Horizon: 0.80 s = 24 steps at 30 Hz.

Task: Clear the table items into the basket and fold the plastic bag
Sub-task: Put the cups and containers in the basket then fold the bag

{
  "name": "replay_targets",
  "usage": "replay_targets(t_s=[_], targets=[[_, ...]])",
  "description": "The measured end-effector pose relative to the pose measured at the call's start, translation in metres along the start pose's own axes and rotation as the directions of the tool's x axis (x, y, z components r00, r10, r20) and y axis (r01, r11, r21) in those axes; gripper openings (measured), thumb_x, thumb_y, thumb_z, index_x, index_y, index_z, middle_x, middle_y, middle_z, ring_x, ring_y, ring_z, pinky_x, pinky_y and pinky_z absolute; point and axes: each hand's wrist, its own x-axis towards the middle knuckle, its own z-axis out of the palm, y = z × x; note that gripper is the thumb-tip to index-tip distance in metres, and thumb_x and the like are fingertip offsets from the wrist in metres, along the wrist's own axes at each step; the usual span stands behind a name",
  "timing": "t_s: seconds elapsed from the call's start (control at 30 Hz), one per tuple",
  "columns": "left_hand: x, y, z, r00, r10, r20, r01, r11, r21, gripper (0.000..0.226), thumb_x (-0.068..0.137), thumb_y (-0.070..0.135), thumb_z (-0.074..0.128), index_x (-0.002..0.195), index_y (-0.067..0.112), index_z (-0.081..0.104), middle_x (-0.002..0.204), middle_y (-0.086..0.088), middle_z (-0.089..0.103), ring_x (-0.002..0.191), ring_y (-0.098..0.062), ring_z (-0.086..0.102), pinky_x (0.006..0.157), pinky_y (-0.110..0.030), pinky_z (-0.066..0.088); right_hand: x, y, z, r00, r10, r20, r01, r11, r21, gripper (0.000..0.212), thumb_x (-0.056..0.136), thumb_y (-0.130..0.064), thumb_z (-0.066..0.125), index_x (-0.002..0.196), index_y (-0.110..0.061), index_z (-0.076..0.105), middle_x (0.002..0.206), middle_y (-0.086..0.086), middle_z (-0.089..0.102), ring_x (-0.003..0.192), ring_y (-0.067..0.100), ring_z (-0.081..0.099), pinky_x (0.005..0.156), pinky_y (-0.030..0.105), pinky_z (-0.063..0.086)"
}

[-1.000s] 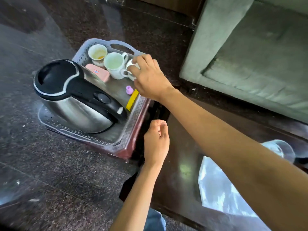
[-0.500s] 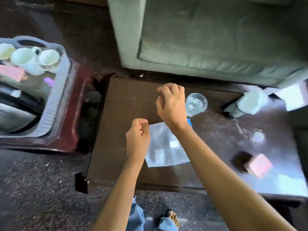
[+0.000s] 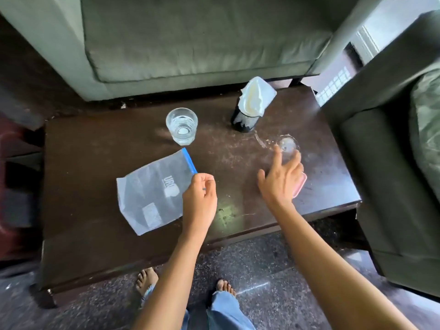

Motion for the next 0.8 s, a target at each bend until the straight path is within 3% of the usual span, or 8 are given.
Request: replay_targets(t_s=[0.17, 0.27, 0.4, 0.47, 0.6, 0.67, 0.73, 0.8], targets=[[0.002, 0.001, 0.018, 0.999, 0.007, 0.032, -0.008, 0.999, 0.034, 0.012, 0.096, 0.027, 0.044, 0.097, 0.022, 0.055, 0.103, 0.002, 0.067, 0.097, -0.018, 0.063, 0.085, -0.036, 0.052, 0.004, 0.048, 0.018, 0.969, 0.245, 0.044, -0.244, 0.969, -0.027, 0.083, 0.080, -0.042, 0.064, 0.148, -0.030, 0.018, 0.153, 0.027, 0.009, 0.123, 0.049, 0.032, 0.101, 0.054, 0.032], [0.005, -0.002, 0.019, 0.999, 0.006, 0.033, -0.008, 0.999, 0.041, 0.011, 0.096, 0.026, 0.044, 0.097, 0.022, 0.054, 0.103, 0.001, 0.066, 0.096, -0.018, 0.063, 0.083, -0.034, 0.052, 0.006, 0.053, 0.026, 0.940, 0.329, 0.089, -0.331, 0.944, 0.012, 0.076, 0.083, -0.047, 0.055, 0.148, -0.034, 0.018, 0.149, 0.028, 0.019, 0.115, 0.049, 0.040, 0.096, 0.053, 0.035], [0.010, -0.008, 0.015, 1.000, -0.014, 0.020, 0.013, 0.998, 0.054, 0.009, 0.097, 0.026, 0.045, 0.095, 0.024, 0.053, 0.097, 0.004, 0.064, 0.094, -0.018, 0.063, 0.083, -0.035, 0.053, 0.011, 0.043, 0.031, 0.914, 0.333, 0.233, -0.371, 0.917, 0.147, 0.069, 0.088, -0.030, 0.052, 0.149, -0.031, 0.019, 0.134, 0.024, 0.032, 0.111, 0.046, 0.042, 0.091, 0.050, 0.041], [0.013, -0.011, 0.010, 1.000, -0.029, 0.006, 0.029, 0.999, 0.043, 0.013, 0.096, 0.026, 0.044, 0.098, 0.021, 0.056, 0.099, 0.002, 0.067, 0.092, -0.016, 0.063, 0.079, -0.029, 0.051, 0.014, 0.034, 0.030, 0.921, 0.304, 0.245, -0.349, 0.922, 0.167, 0.071, 0.087, -0.025, 0.053, 0.149, -0.028, 0.020, 0.135, 0.023, 0.031, 0.112, 0.045, 0.040, 0.090, 0.048, 0.041], [0.021, -0.012, -0.005, 0.998, -0.056, -0.021, 0.056, 0.998, 0.003, 0.017, 0.097, 0.023, 0.044, 0.102, 0.015, 0.058, 0.097, 0.001, 0.067, 0.076, -0.004, 0.063, 0.057, -0.003, 0.041, 0.010, 0.007, 0.025, 0.949, 0.220, 0.225, -0.270, 0.938, 0.220, 0.073, 0.085, -0.025, 0.054, 0.149, -0.020, 0.018, 0.138, 0.022, 0.034, 0.112, 0.045, 0.041, 0.089, 0.047, 0.041], [0.027, -0.014, -0.015, 0.998, -0.058, -0.037, 0.058, 0.998, -0.010, 0.017, 0.097, 0.023, 0.044, 0.102, 0.015, 0.058, 0.102, -0.001, 0.068, 0.089, -0.014, 0.064, 0.062, -0.006, 0.043, 0.005, -0.013, 0.016, 0.974, 0.170, 0.147, -0.203, 0.945, 0.256, 0.076, 0.083, -0.027, 0.057, 0.147, -0.012, 0.019, 0.131, 0.025, 0.039, 0.111, 0.047, 0.043, 0.088, 0.049, 0.043], [0.033, -0.015, -0.028, 0.997, -0.061, -0.052, 0.060, 0.998, -0.022, 0.015, 0.097, 0.023, 0.044, 0.101, 0.017, 0.057, 0.105, -0.001, 0.068, 0.099, -0.019, 0.062, 0.078, -0.023, 0.048, 0.001, -0.036, 0.004, 0.997, 0.067, 0.033, -0.073, 0.955, 0.288, 0.075, 0.080, -0.027, 0.061, 0.142, -0.005, 0.025, 0.125, 0.026, 0.044, 0.109, 0.046, 0.046, 0.088, 0.050, 0.043], [0.041, -0.017, -0.045, 0.994, -0.069, -0.083, 0.065, 0.997, -0.046, 0.016, 0.097, 0.024, 0.043, 0.101, 0.019, 0.057, 0.105, 0.000, 0.067, 0.099, -0.019, 0.062, 0.082, -0.030, 0.048, 0.000, -0.063, -0.008, 0.996, -0.061, -0.071, 0.081, 0.940, 0.331, 0.071, 0.077, -0.025, 0.062, 0.137, -0.001, 0.033, 0.121, 0.025, 0.047, 0.107, 0.045, 0.047, 0.090, 0.049, 0.042]])
